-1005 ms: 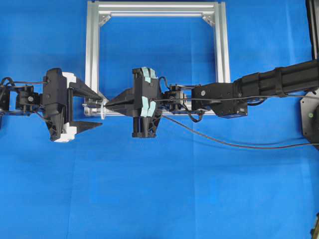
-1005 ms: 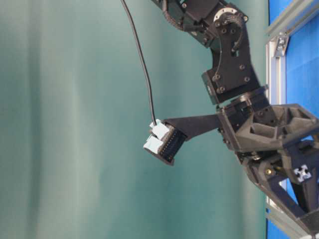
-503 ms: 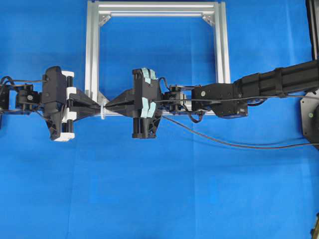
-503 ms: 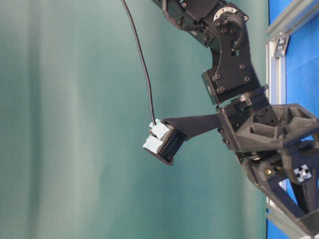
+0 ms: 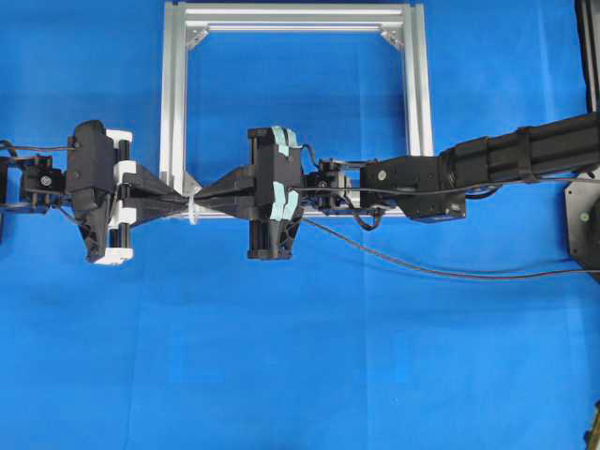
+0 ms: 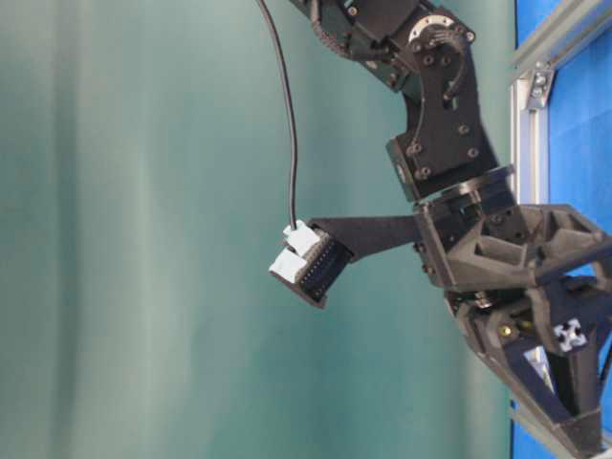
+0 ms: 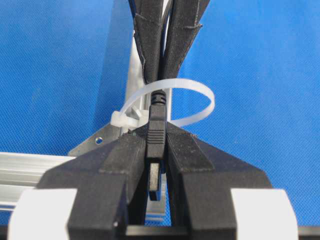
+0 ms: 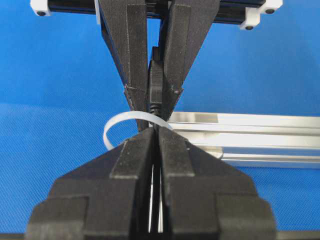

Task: Insert the wire through the string loop located on the left side.
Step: 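Open the right gripper and pull the cable left with the left gripper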

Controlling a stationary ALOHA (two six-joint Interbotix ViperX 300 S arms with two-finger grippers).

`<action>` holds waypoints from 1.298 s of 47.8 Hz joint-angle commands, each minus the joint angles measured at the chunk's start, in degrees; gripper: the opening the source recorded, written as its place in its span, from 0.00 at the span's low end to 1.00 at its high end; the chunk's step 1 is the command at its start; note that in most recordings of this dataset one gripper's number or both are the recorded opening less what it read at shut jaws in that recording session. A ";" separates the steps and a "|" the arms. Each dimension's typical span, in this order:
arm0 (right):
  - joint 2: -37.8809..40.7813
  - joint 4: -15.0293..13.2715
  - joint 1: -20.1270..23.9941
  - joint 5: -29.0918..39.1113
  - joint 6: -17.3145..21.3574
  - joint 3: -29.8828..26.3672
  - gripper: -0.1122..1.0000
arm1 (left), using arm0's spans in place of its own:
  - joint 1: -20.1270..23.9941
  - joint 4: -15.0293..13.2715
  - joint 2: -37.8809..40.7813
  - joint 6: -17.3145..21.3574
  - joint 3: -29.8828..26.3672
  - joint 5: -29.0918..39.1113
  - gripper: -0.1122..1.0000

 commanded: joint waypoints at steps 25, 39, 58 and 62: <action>-1.14 0.79 0.26 1.32 0.70 -0.35 0.47 | 0.18 0.09 -0.70 -0.09 -0.79 0.35 0.14; -1.14 1.14 0.18 1.32 0.70 -0.26 0.95 | 0.26 0.09 -1.23 -0.09 -0.53 0.62 0.14; -1.41 1.05 0.18 1.23 0.70 0.26 0.97 | 0.26 0.09 -14.15 -0.18 4.48 8.00 0.14; -1.41 1.14 0.18 1.32 0.70 0.26 0.97 | 0.26 0.09 -18.19 -0.18 5.80 10.02 0.14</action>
